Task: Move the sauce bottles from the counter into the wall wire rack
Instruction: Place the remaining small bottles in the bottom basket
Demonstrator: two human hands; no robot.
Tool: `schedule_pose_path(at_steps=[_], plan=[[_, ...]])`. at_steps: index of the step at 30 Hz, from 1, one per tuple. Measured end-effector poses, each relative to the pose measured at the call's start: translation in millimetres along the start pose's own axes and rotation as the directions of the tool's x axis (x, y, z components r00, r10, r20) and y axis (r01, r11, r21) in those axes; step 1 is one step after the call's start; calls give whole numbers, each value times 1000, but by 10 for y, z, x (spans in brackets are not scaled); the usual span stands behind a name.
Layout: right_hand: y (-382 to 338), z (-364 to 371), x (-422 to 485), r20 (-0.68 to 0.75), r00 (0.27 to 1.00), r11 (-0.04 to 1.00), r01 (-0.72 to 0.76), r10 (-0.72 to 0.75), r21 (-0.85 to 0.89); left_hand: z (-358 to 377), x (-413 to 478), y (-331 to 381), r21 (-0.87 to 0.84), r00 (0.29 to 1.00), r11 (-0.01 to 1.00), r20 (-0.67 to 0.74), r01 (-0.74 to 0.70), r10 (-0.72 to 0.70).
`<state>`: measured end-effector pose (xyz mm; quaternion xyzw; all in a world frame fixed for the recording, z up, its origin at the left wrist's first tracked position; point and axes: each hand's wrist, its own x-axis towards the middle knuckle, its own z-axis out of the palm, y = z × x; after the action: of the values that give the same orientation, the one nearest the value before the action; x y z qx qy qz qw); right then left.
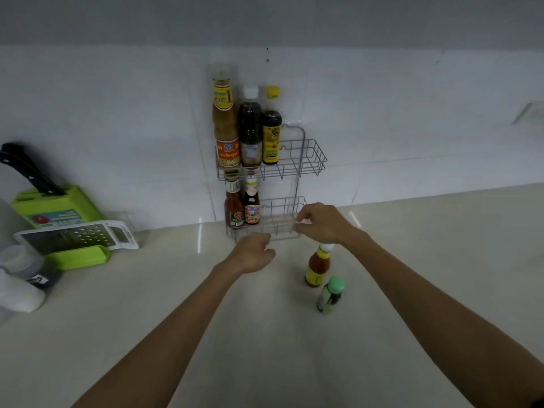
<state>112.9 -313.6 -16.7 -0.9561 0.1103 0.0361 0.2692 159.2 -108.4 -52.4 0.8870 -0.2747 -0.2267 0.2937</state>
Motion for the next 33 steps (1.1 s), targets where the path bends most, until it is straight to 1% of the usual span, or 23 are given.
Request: schedule_pose_path(at_steps=[3,6,7,10,13,14,16,18,19,20,22,24,25,27,28,29,30,31,32,33], plan=[[172,-105,-350,73,997,999,5,-1,-52,230,-181,24,-35,998,999,53,27,-25],[286,-47,-536,163,986,983,-11,41,-181,429,-315,27,-44,995,998,91,49,-45],[301,-3,-562,159,986,982,-20,50,-188,482,-337,38,-44,994,997,91,67,-63],[281,86,-623,69,997,989,-25,35,-144,599,-395,103,-74,992,993,90,94,-88],[202,97,-662,57,998,994,20,-14,-105,698,-428,123,-101,992,989,71,106,-99],[152,81,-673,44,998,996,46,-43,-78,726,-445,157,-106,996,990,18,92,-91],[14,26,-699,-5,992,992,125,-125,-34,758,-487,241,-168,984,986,-170,19,-48],[-147,-46,-722,-77,975,978,205,-207,-25,736,-522,331,-268,933,962,-358,-57,-45],[-234,-78,-725,-114,965,971,237,-237,-19,706,-527,344,-283,899,956,-434,-80,-53],[-309,-100,-726,-151,954,965,261,-260,-13,668,-529,353,-259,863,961,-503,-97,-48],[-433,-130,-722,-228,926,953,295,-302,-62,592,-558,385,-191,809,973,-587,-129,-8],[-504,-146,-705,-314,878,927,303,-361,-220,548,-623,453,-157,780,979,-626,-128,1],[-525,-162,-691,-337,866,918,283,-369,-278,537,-656,484,-120,753,988,-658,-99,-4],[-559,-187,-671,-344,878,929,243,-333,-280,505,-717,527,-21,700,1000,-714,-3,-13],[-575,-201,-669,-344,885,938,235,-315,-255,465,-745,558,-25,711,999,-702,29,-38],[-592,-219,-666,-346,884,941,243,-314,-235,398,-770,590,-99,770,995,-632,26,-83],[-608,-247,-664,-345,880,940,264,-326,-215,311,-783,635,-241,854,970,-507,-13,-115],[-622,-289,-664,-343,874,937,293,-344,-192,210,-795,687,-404,936,914,-337,-42,-106],[-631,-344,-666,-343,866,931,328,-365,-163,119,-803,728,-531,983,846,-176,-54,-48],[-638,-410,-672,-344,854,920,368,-391,-133,38,-812,757,-603,998,795,-47,-58,38]])
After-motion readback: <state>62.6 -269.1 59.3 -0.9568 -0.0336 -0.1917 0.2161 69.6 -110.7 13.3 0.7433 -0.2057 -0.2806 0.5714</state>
